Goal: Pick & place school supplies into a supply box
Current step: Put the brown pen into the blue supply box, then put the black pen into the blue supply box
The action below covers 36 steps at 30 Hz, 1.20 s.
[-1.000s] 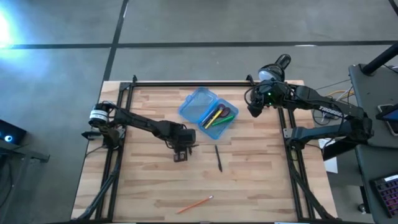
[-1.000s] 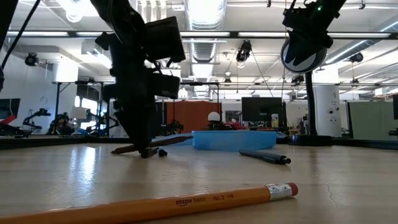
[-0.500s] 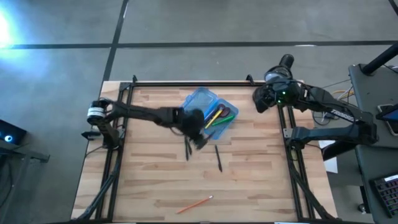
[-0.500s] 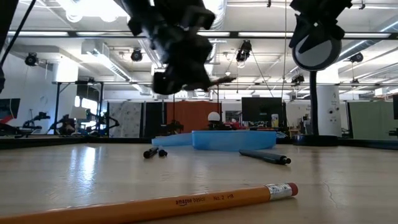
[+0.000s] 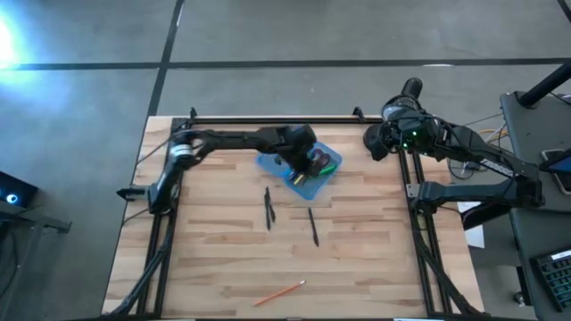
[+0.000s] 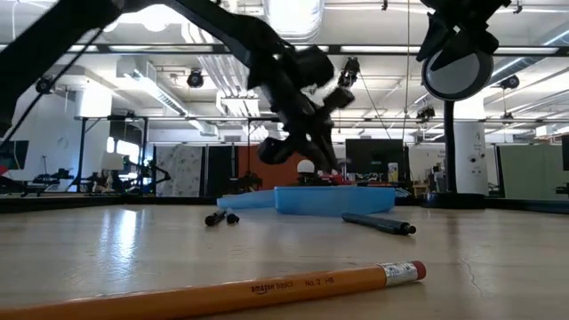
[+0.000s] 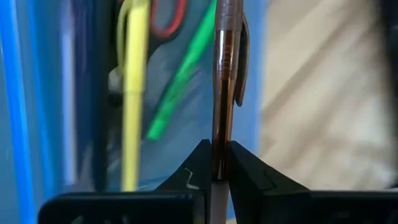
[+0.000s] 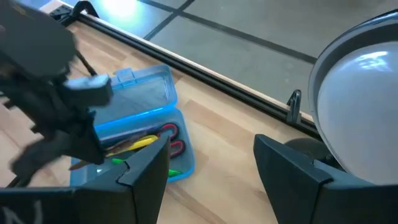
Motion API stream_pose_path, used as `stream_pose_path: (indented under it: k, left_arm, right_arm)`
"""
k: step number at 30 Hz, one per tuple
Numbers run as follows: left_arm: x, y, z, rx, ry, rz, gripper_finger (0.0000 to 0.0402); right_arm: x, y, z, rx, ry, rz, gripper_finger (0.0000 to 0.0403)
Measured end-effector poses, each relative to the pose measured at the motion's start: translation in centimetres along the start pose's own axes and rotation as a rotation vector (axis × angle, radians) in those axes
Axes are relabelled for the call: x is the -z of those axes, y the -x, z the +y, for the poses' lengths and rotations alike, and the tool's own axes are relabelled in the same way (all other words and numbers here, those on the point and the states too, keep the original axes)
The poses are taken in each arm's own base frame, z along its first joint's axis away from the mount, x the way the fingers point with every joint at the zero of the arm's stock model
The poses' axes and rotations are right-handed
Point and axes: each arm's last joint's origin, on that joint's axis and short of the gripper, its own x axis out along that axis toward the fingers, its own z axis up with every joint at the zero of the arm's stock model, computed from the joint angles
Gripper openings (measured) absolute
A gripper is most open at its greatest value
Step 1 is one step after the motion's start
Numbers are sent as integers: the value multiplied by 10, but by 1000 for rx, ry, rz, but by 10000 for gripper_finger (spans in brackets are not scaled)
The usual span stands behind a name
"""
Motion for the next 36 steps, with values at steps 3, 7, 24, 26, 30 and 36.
stream_pose_path:
  k: [3,7,24,26,30,36]
  left_arm:
    - [-6,-12,1,-101,-34,39,16]
    - [-16,-20,-2,-155,-31,-9,27]
    - [11,42,-37,-298,-136,-40,102]
    - [30,57,-46,-375,-119,-44,103]
    - [72,65,-51,-451,4,-46,103]
    - [135,56,-36,-447,304,-76,103]
  right_arm:
    - [0,0,0,0,0,0,224]
    - [0,0,0,1,-4,1,224]
    - [1,0,0,7,4,7,224]
    - [1,-1,0,8,3,8,224]
    - [1,-1,0,10,3,13,224]
    - [6,-6,-1,20,26,34,224]
